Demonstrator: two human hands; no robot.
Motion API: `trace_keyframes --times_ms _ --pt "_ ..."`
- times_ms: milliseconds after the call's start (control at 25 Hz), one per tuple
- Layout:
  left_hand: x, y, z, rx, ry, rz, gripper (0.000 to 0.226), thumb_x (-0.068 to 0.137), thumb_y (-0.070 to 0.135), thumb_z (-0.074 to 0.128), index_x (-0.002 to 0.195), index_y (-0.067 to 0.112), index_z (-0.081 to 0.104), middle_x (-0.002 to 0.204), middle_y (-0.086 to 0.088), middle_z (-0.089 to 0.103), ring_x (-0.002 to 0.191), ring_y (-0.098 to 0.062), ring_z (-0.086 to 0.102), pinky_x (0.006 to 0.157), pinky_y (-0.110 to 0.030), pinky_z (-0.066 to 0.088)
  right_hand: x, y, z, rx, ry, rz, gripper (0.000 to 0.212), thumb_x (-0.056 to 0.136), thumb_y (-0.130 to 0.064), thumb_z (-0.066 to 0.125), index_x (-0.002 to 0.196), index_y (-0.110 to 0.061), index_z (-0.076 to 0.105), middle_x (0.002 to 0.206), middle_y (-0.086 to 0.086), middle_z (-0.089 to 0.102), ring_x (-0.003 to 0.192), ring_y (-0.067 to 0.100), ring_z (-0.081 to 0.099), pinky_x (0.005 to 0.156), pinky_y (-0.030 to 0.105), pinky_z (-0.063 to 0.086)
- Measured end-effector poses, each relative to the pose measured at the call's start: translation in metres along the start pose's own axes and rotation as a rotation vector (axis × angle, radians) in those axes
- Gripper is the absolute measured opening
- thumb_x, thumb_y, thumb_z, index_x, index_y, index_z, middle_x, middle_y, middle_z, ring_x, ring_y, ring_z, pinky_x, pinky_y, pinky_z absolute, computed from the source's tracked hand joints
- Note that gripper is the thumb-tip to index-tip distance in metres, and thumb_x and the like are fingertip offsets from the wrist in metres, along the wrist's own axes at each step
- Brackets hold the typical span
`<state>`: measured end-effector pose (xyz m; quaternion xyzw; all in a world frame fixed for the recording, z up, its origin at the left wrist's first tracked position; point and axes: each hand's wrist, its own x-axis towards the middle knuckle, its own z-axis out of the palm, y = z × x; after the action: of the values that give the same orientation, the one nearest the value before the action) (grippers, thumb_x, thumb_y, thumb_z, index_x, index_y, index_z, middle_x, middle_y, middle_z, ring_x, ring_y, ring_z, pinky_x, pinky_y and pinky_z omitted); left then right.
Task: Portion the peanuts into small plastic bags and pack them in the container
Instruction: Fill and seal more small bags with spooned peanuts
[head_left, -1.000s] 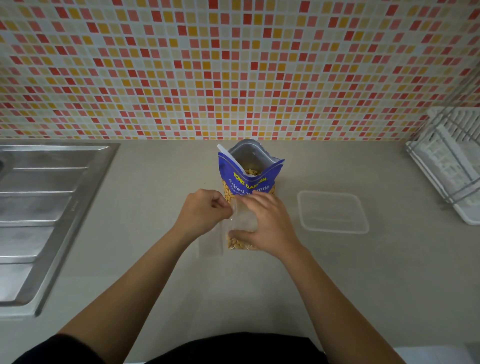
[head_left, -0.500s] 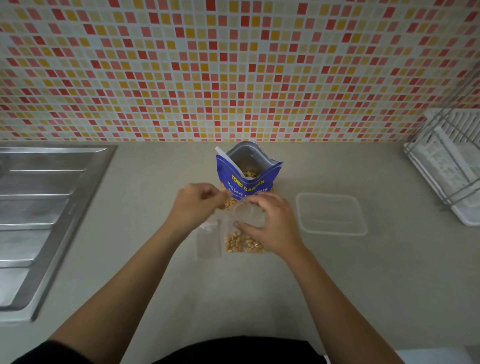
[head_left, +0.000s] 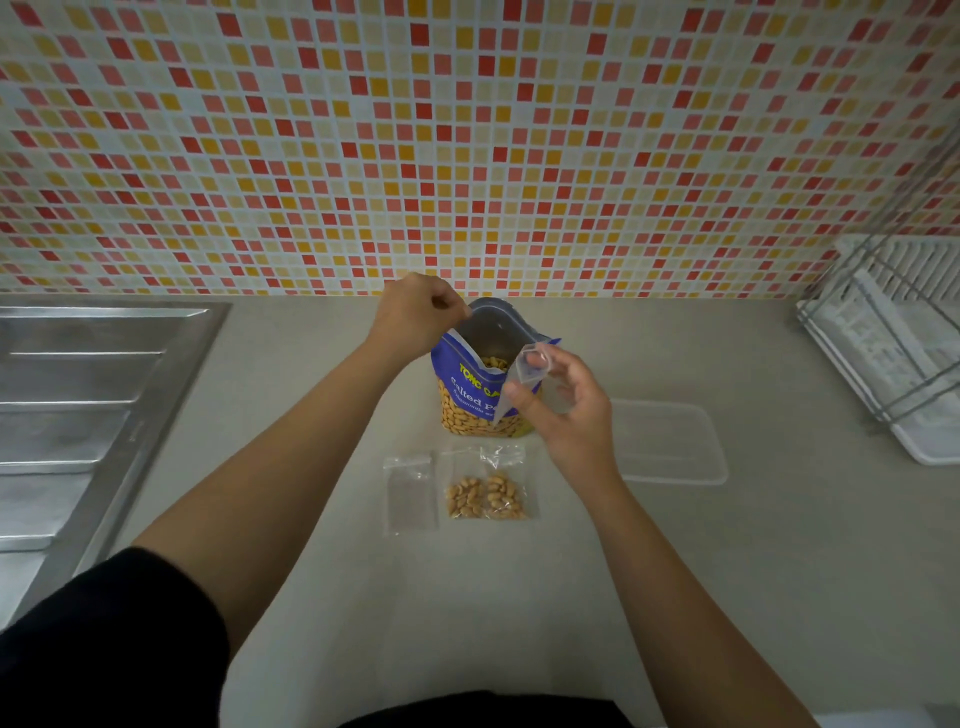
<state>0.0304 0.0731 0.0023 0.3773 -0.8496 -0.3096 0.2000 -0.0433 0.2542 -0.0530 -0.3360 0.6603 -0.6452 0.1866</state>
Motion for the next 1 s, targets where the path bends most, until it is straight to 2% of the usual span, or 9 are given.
trace_keyframes --times_ms 80,200,320,440,520,640,800,880,1000 --pt "-0.001 0.004 0.003 0.155 -0.027 -0.011 0.033 0.086 0.031 0.064 0.11 0.007 0.063 0.112 -0.01 0.061 0.104 -0.022 0.058 0.074 -0.026 0.043 0.007 -0.001 -0.002 0.02 0.012 -0.01 0.037 0.077 -0.013 0.074 0.111 -0.011 0.06 0.109 -0.009 0.063 0.097 -0.013 0.057 0.073 0.0 0.041" --pt "-0.005 0.004 0.003 0.225 0.01 -0.092 0.034 0.087 0.028 0.063 0.112 0.005 0.06 0.116 -0.012 0.059 0.107 -0.024 0.056 0.075 -0.029 0.044 0.016 -0.001 -0.004 -0.008 0.014 0.012 0.036 0.076 -0.022 0.075 0.107 -0.028 0.059 0.107 -0.016 0.064 0.097 -0.01 0.058 0.078 0.003 0.043" --pt "-0.002 0.003 -0.004 0.04 0.066 -0.052 0.02 0.085 0.019 0.065 0.098 0.003 0.066 0.097 -0.009 0.067 0.092 -0.017 0.061 0.068 -0.019 0.043 0.021 -0.001 -0.006 -0.041 -0.007 0.035 0.037 0.075 -0.029 0.075 0.108 -0.03 0.058 0.107 -0.02 0.062 0.1 -0.004 0.058 0.077 0.005 0.046" --pt "-0.001 0.009 -0.002 -0.133 -0.064 0.01 0.02 0.084 0.024 0.068 0.094 0.007 0.072 0.092 -0.005 0.069 0.082 -0.013 0.059 0.063 -0.015 0.043 0.025 0.0 -0.006 -0.068 0.007 0.032 0.042 0.074 -0.033 0.076 0.112 -0.026 0.059 0.109 -0.017 0.063 0.103 0.002 0.059 0.078 0.012 0.047" --pt "-0.002 0.01 0.007 0.029 -0.143 0.082 0.023 0.086 0.03 0.065 0.097 0.011 0.073 0.088 -0.003 0.068 0.078 -0.014 0.058 0.059 -0.016 0.04 0.027 0.002 -0.006 -0.079 0.007 0.041 0.043 0.074 -0.035 0.076 0.113 -0.024 0.059 0.109 -0.013 0.064 0.102 0.007 0.061 0.079 0.018 0.048" --pt "0.001 0.01 0.014 0.185 -0.164 0.107 0.027 0.088 0.035 0.061 0.1 0.014 0.072 0.089 -0.005 0.068 0.081 -0.019 0.06 0.064 -0.026 0.043 0.028 0.005 -0.01 -0.079 -0.003 0.032 0.043 0.075 -0.032 0.076 0.113 -0.021 0.06 0.109 -0.01 0.066 0.102 0.008 0.062 0.085 0.021 0.049" --pt "0.007 0.011 -0.002 0.295 0.004 0.082 0.029 0.094 0.033 0.051 0.107 0.012 0.066 0.103 -0.01 0.068 0.093 -0.026 0.061 0.083 -0.041 0.051 0.026 0.01 -0.013 -0.043 -0.023 0.021 0.042 0.075 -0.03 0.077 0.112 -0.019 0.06 0.108 -0.009 0.067 0.101 0.008 0.062 0.087 0.022 0.05" --pt "0.006 0.016 -0.006 0.502 0.046 0.165 0.029 0.096 0.031 0.046 0.111 0.013 0.062 0.105 -0.012 0.067 0.099 -0.029 0.059 0.087 -0.042 0.047 0.026 0.012 -0.014 -0.035 -0.027 0.025 0.043 0.074 -0.029 0.077 0.112 -0.018 0.06 0.108 -0.008 0.067 0.102 0.009 0.063 0.086 0.023 0.05" --pt "-0.003 0.022 0.008 0.822 -0.063 0.259 0.032 0.097 0.034 0.041 0.118 0.016 0.059 0.109 -0.013 0.063 0.11 -0.028 0.051 0.093 -0.043 0.038 0.027 0.011 -0.015 -0.05 -0.043 0.031 0.045 0.074 -0.032 0.077 0.113 -0.018 0.06 0.111 -0.007 0.067 0.105 0.011 0.062 0.084 0.023 0.051"
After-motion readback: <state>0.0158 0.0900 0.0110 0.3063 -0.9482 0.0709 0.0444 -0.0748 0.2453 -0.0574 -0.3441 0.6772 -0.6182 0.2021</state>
